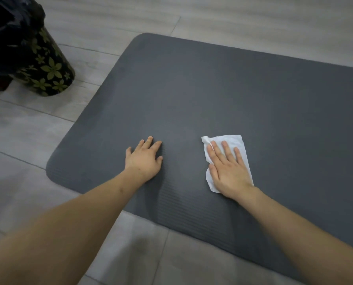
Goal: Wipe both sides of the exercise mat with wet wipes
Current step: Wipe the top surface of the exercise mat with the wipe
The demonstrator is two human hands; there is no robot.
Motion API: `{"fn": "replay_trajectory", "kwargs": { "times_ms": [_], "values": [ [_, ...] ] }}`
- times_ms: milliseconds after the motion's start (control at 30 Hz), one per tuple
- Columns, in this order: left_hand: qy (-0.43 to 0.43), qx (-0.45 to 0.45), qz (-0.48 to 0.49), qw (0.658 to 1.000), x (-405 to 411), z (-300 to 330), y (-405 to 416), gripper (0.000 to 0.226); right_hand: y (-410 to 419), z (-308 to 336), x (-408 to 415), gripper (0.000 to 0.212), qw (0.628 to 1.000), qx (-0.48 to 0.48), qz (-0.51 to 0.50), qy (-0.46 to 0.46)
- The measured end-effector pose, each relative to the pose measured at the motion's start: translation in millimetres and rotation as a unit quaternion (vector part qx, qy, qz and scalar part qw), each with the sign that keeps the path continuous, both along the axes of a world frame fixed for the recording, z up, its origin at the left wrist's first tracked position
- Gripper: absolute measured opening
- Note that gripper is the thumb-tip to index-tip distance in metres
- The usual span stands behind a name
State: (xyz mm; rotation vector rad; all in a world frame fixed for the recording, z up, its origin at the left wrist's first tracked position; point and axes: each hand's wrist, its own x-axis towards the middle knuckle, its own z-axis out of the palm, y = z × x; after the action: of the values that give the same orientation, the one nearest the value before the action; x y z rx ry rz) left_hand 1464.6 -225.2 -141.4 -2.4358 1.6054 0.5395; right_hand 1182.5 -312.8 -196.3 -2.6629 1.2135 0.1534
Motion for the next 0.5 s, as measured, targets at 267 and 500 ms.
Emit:
{"fn": "replay_trajectory", "kwargs": {
  "times_ms": [267, 500],
  "values": [
    [0.010, -0.012, 0.048, 0.999, 57, 2, 48, 0.056, -7, 10, 128, 0.062, 0.999, 0.020, -0.026, -0.005],
    [0.010, -0.043, 0.060, 0.997, 100, 0, 75, 0.049, 32, 10, 252, 0.061, 0.998, 0.027, 0.059, 0.000]
  ]
}}
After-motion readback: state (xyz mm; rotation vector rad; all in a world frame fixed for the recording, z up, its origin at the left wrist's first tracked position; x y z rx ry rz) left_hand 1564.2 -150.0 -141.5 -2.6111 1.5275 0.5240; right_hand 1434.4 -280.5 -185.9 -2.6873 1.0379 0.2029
